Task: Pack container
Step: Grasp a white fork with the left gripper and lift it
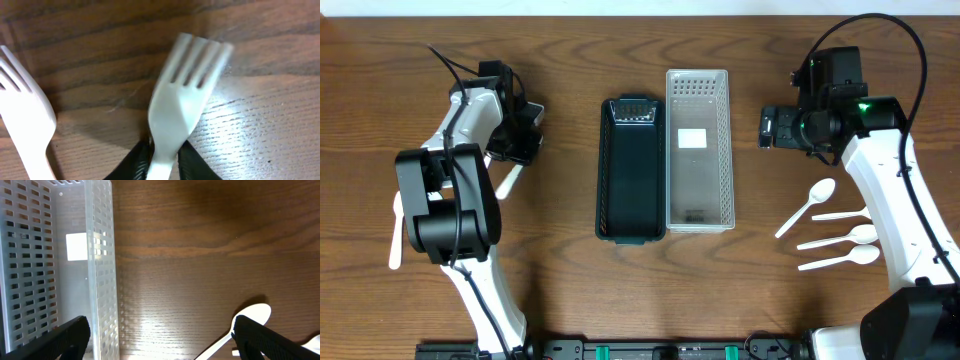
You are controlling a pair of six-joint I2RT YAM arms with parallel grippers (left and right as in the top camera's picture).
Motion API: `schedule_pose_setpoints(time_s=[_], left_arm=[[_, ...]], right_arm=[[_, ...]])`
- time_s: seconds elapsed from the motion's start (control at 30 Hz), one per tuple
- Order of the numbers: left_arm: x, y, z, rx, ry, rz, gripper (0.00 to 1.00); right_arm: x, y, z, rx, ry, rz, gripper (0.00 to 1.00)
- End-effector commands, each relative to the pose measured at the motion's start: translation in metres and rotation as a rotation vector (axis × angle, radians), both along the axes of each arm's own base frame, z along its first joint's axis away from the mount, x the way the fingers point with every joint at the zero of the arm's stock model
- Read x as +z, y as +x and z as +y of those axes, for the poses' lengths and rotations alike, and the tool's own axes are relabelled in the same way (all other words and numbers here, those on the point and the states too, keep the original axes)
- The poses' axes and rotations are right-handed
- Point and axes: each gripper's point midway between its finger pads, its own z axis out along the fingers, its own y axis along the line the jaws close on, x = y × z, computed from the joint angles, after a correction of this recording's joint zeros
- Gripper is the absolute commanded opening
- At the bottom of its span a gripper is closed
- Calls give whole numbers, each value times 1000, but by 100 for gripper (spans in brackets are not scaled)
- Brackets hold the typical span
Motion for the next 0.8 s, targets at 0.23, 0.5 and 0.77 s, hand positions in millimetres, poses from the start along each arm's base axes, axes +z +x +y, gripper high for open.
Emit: schedule_pose_setpoints(time_s=[0.23,0.5,0.77], left_arm=[[-10,-2,0,-3,-4,17,9],[-8,-5,1,6,0,28,6],[21,1,6,85,44,-36,6]], right_arm=[[5,2,-3,-8,-13,-15,95],[5,2,-3,-8,-13,-14,95],[5,2,-3,-8,-13,-15,95]])
